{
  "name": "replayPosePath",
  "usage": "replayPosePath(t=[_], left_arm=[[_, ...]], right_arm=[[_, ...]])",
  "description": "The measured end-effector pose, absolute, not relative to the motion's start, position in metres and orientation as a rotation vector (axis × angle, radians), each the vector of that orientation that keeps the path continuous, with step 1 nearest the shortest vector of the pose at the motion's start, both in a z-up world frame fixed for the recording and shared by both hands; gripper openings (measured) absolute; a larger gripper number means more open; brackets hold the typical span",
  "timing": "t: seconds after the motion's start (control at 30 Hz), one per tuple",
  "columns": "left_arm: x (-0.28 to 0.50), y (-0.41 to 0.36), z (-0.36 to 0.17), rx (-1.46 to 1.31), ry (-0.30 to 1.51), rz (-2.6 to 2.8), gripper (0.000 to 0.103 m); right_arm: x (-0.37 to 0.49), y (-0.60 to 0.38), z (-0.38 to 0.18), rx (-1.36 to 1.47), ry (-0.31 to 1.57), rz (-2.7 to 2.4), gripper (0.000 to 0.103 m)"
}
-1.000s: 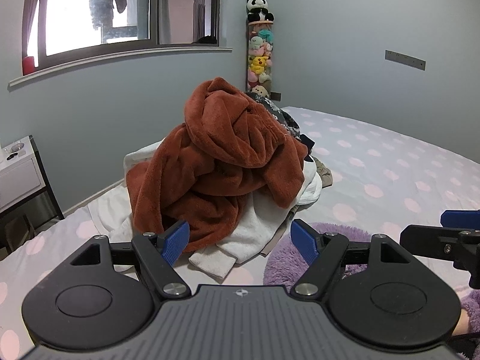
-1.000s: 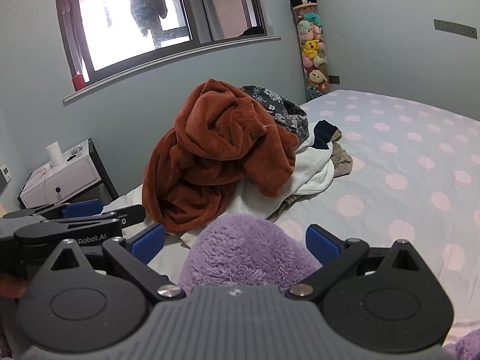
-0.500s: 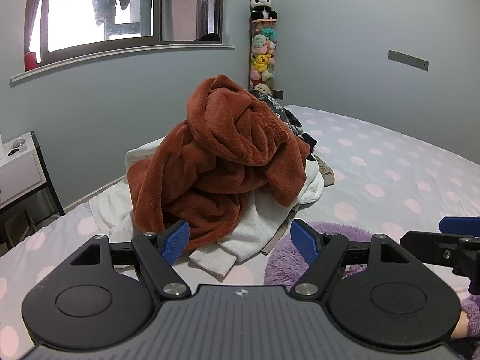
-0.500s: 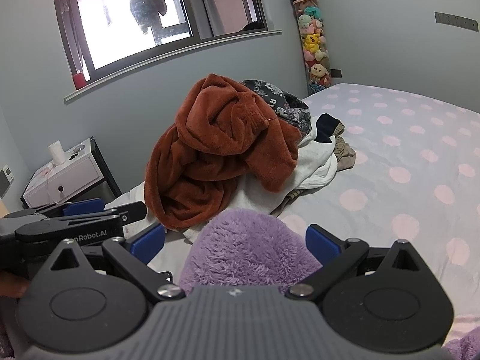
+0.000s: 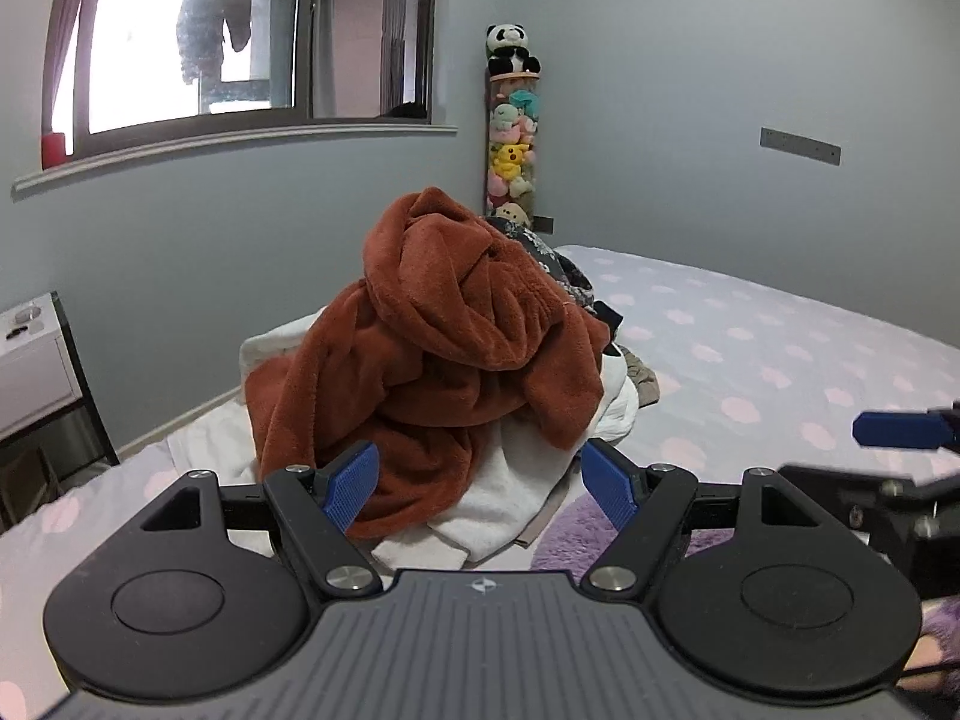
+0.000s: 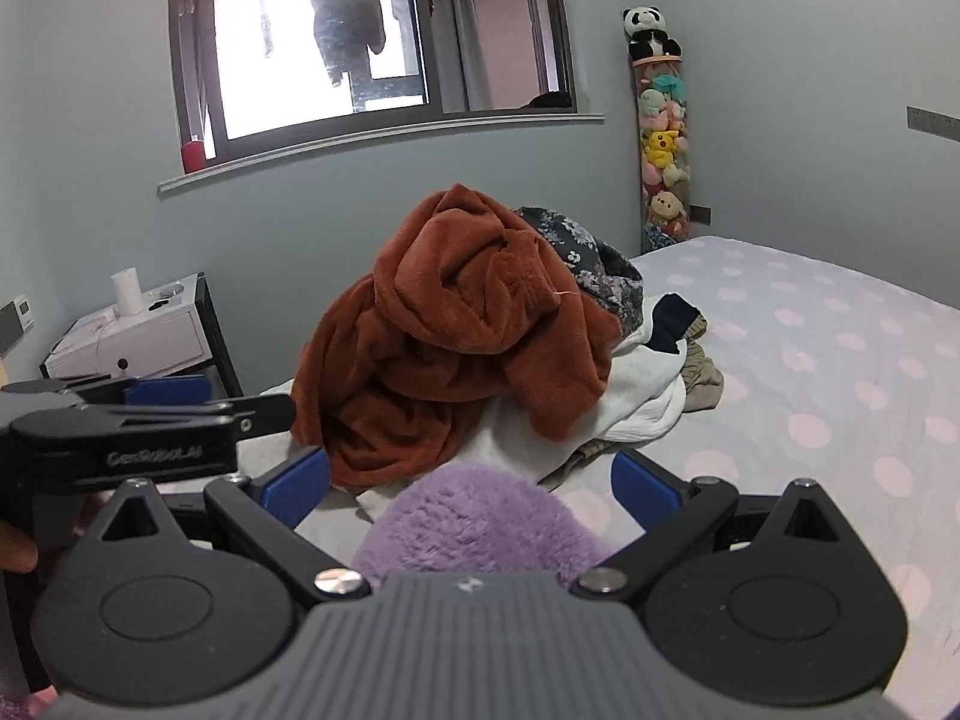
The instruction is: Fold clothes
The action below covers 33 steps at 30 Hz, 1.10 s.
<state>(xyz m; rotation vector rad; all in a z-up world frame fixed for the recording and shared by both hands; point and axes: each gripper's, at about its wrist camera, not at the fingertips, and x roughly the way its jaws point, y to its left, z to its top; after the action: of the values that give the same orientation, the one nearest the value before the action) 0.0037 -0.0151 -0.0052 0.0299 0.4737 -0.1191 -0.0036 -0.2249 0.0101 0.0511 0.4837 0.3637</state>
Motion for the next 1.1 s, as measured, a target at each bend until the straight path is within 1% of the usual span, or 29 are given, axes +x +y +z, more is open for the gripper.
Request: replayPosePath(t=[0.1, 0.27, 0.33, 0.57, 0.63, 0.7, 0.8, 1.1], left_arm=[[0.010, -0.015, -0.012, 0.051, 0.478, -0.107, 0.073], [0.035, -0.003, -0.025, -0.065, 0.562, -0.089, 0.072], [0.046, -0.001, -0.029, -0.059, 0.591, -0.069, 0.072], [0.093, 0.015, -0.025, -0.036, 0.640, 0.015, 0.065], [0.108, 0.022, -0.024, -0.012, 0.632, 0.047, 0.065], [0.125, 0.030, -0.024, 0.009, 0.624, 0.069, 0.066], [0.154, 0.041, -0.028, 0.035, 0.640, 0.084, 0.069], [0.229, 0.064, -0.044, 0.115, 0.632, 0.107, 0.069]], right_arm=[[0.012, -0.232, 0.006, 0.077, 0.503, 0.393, 0.101], [0.042, -0.243, 0.002, 0.104, 0.505, 0.407, 0.100], [0.057, -0.246, 0.001, 0.101, 0.507, 0.424, 0.100], [0.118, -0.242, 0.001, 0.068, 0.553, 0.502, 0.095], [0.138, -0.235, 0.003, 0.034, 0.560, 0.518, 0.083], [0.155, -0.225, 0.005, 0.006, 0.562, 0.555, 0.077], [0.180, -0.207, 0.005, -0.030, 0.568, 0.616, 0.077], [0.246, -0.145, -0.014, -0.107, 0.620, 0.674, 0.078]])
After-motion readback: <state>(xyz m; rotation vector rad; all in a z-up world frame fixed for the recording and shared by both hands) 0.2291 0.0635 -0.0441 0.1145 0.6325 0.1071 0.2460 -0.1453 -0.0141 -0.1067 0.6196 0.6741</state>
